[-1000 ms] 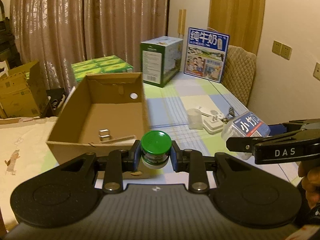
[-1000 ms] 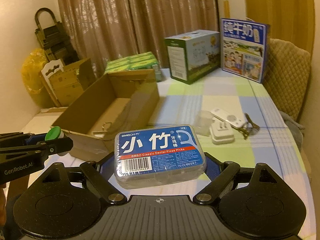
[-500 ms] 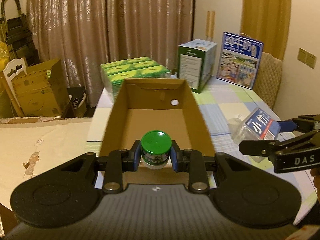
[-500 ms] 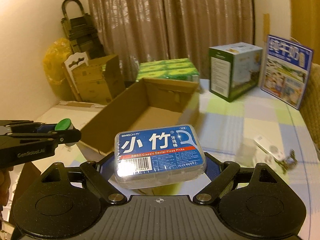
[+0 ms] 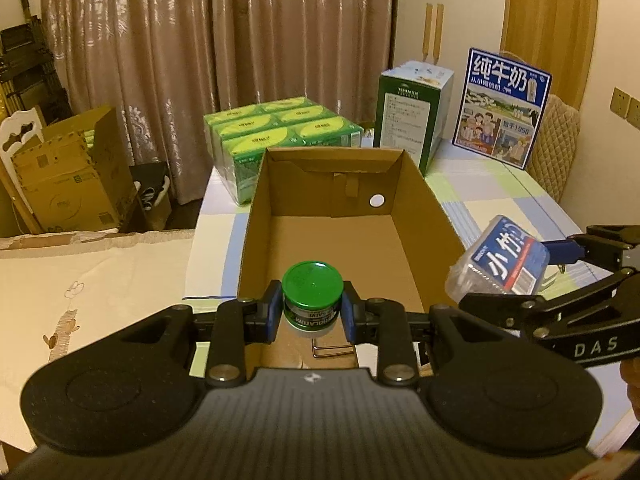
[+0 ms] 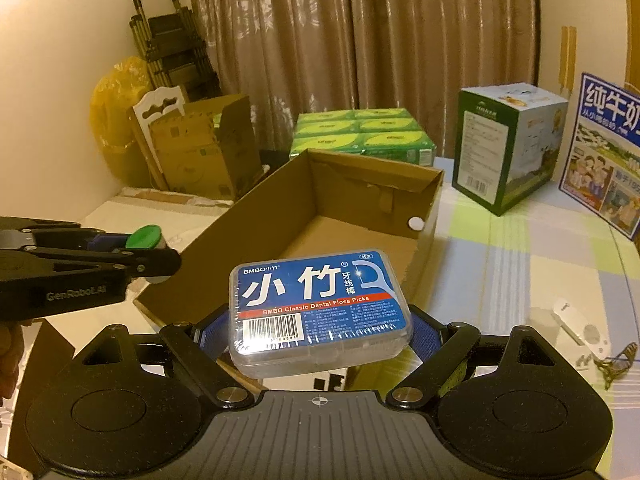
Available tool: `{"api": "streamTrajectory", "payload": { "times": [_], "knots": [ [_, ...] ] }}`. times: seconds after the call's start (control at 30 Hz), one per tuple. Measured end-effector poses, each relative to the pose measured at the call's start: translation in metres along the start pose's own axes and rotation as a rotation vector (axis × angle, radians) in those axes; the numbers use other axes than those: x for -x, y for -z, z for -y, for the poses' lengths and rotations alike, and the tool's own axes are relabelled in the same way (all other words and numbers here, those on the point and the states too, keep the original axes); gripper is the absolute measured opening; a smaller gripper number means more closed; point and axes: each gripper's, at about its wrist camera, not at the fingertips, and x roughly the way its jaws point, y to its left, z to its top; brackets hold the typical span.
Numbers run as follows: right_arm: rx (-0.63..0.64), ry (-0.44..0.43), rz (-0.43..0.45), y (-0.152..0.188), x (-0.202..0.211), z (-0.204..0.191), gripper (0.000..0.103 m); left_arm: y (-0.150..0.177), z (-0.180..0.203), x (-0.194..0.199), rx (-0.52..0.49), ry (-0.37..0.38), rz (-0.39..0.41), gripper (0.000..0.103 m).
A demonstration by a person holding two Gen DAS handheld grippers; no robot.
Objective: Organize rigid objects
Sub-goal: 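Carry the jar and floss box over the cardboard box with both grippers, then open the left gripper to drop the jar while the right gripper releases the floss box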
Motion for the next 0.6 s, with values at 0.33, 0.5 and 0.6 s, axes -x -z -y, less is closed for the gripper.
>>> {"api": "streamTrajectory", "payload": {
  "times": [0.33, 0.5, 0.6],
  "knots": [
    [-0.016, 0.005, -0.043, 0.004, -0.029, 0.004, 0.085, 0.0, -0.011, -0.027, -0.01, 0.006, -0.037, 0.025],
    [-0.023, 0.005, -0.048, 0.004, -0.036, 0.005, 0.085, 0.002, -0.013, -0.035, -0.013, 0.006, -0.049, 0.025],
    [-0.031, 0.003, -0.049, 0.003, -0.039, 0.005, 0.085, 0.003, -0.015, -0.039, -0.01, 0.008, -0.055, 0.025]
  ]
}}
